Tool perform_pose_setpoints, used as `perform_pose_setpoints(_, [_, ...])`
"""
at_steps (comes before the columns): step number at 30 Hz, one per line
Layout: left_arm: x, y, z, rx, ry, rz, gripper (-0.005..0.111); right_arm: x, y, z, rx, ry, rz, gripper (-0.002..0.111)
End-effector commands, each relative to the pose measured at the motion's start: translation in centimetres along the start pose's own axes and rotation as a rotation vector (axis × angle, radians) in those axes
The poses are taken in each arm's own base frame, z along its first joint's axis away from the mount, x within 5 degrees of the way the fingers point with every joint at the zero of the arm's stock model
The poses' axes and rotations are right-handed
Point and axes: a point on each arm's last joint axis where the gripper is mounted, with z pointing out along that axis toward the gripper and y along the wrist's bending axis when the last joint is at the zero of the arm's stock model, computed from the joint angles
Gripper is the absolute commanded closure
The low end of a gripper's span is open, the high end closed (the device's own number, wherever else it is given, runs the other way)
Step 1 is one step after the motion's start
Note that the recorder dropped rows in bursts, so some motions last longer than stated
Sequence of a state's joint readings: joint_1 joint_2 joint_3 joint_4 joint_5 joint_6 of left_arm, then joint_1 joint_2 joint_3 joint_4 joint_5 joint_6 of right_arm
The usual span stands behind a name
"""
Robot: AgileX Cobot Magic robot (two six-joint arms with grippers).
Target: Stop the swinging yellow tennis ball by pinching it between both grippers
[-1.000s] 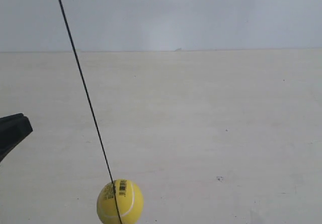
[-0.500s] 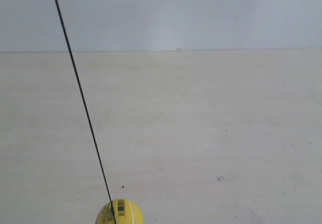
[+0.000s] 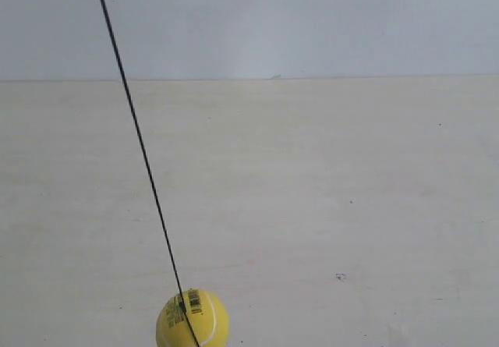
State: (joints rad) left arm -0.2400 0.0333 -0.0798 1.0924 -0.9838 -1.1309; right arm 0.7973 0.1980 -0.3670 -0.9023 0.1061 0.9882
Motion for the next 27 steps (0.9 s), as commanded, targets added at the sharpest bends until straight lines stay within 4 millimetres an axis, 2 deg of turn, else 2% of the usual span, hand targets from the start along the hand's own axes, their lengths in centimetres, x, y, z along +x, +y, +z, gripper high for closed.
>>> perform_pose_setpoints(1, [-0.1,-0.2,-0.1,0.013,-0.007,0.002,0.102,-0.2,0.0,-0.1,-0.001,-0.008,0.004,0.108])
perform_pose_setpoints(10, [-0.2,-0.3,-0.1,0.015,-0.014,0.016,0.102,-0.2,0.0,-0.1,-0.001,-0.008,0.004,0.108])
perform_pose_setpoints(13, [-0.3,0.2,-0.1,-0.035,-0.027,0.058,0.102,-0.2,0.0,-0.1,-0.001,-0.007,0.008,0.108])
perform_pose_setpoints(20, [-0.8,3.4,-0.9,-0.391,-0.101,-0.101,0.102,-0.2,0.0,-0.1,-0.001,-0.007,0.008,0.108])
perform_pose_setpoints(25, [-0.3,6.0,-2.5,-0.728,-0.139,-0.283,0.102,-0.2,0.0,-0.1,-0.001,-0.007,0.008,0.108])
perform_pose_setpoints(27, [0.3,6.6,-3.2,-0.841,-0.099,-0.319,0.102,-0.2,0.0,-0.1,-0.001,-0.007,0.008,0.108])
